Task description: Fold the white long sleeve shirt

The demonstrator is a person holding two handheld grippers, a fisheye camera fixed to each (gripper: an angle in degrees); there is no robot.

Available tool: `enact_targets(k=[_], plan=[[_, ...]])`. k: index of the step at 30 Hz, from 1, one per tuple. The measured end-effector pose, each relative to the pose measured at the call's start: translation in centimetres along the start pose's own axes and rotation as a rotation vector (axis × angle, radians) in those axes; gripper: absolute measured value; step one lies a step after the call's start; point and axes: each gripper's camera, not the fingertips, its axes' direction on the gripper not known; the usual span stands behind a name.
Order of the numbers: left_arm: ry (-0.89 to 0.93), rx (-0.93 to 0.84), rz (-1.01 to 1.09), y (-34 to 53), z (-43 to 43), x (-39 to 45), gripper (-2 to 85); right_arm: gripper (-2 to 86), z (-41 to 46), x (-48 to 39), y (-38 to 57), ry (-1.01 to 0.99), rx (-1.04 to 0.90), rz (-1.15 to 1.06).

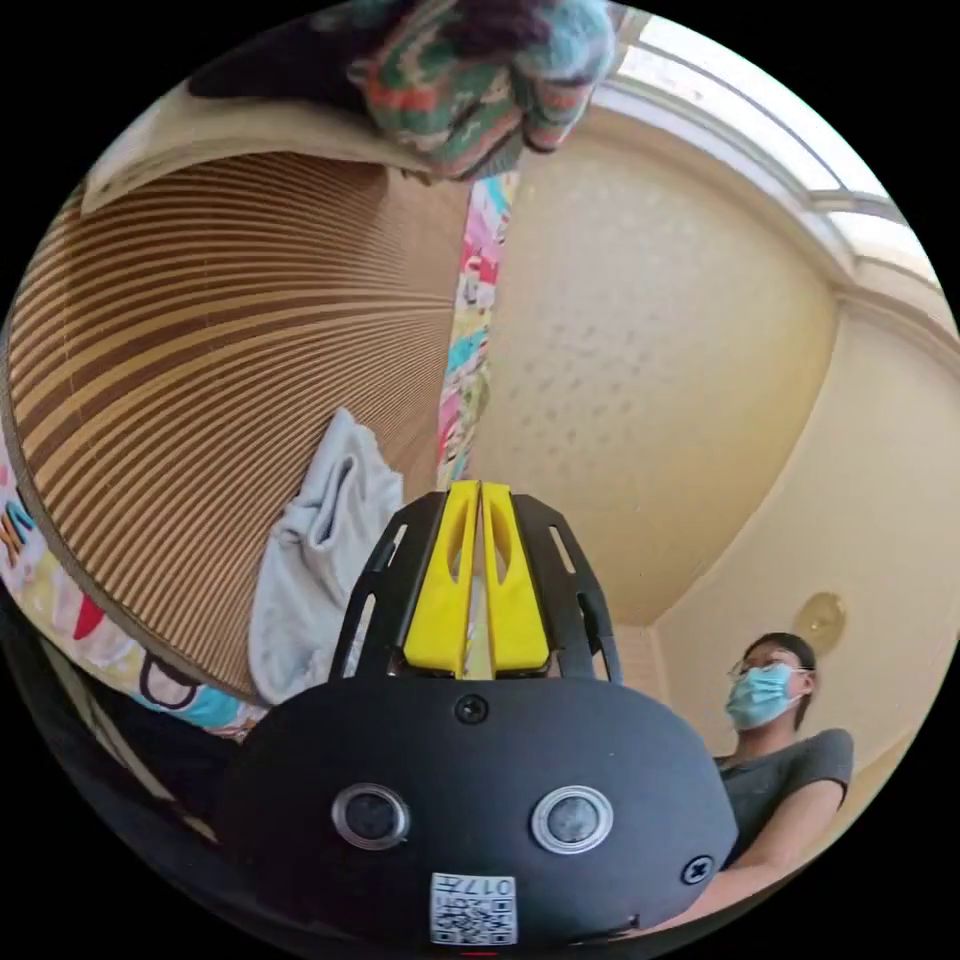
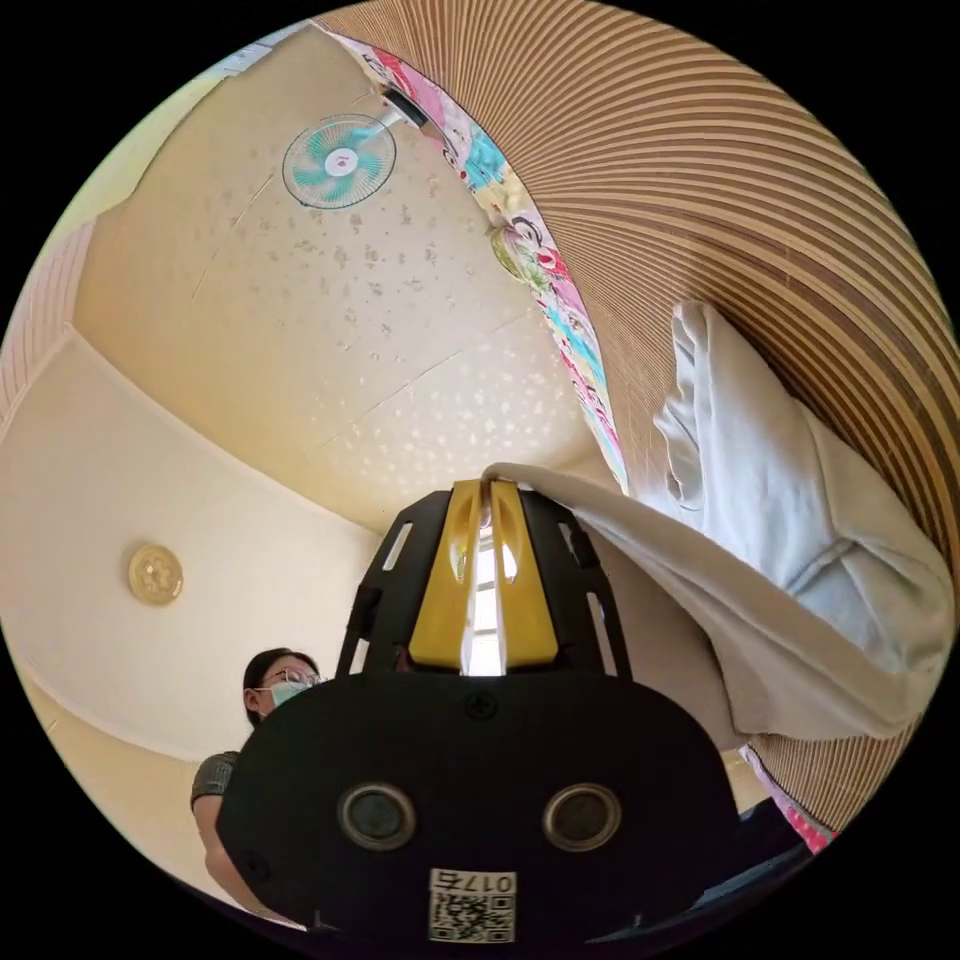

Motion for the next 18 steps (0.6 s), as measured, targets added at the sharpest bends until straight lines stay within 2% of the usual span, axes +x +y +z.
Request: enact_targets(k=[1, 3, 6, 9, 14, 18], plan=[[-0.075, -0.067, 0.025, -0.3, 1.2, 0.5, 0.8, 1.9, 1.5, 0.1, -1.6, 0.048, -0.02, 0.009], [-0.321, -0.315, 0.155, 0.3, 6.0, 2.4, 7.7, 1.9, 2.8, 0.5, -3.5, 0.105, -0.011, 0.03], [-0.53, -0.478, 0.327, 3.4, 10.9, 4.1, 10.7, 1.9, 3.4, 2.0, -5.5, 0.14, 0.017, 0.068], [-0.671, -0.568, 0.455, 5.6, 15.9, 4.6, 11.6, 1.9, 2.7, 3.4, -6.2, 0.14, 0.045, 0.082], [-0.728, -0.627, 0.587, 5.7, 24.2, 4.7, 11.9, 1.9, -0.2, 5.4, -6.1, 0.115, 0.115, 0.087], [-0.811, -0.68, 0.579, 5.3, 30.7, 1.7, 9.3, 1.9, -1.2, 6.4, -5.9, 0.113, 0.118, 0.082]])
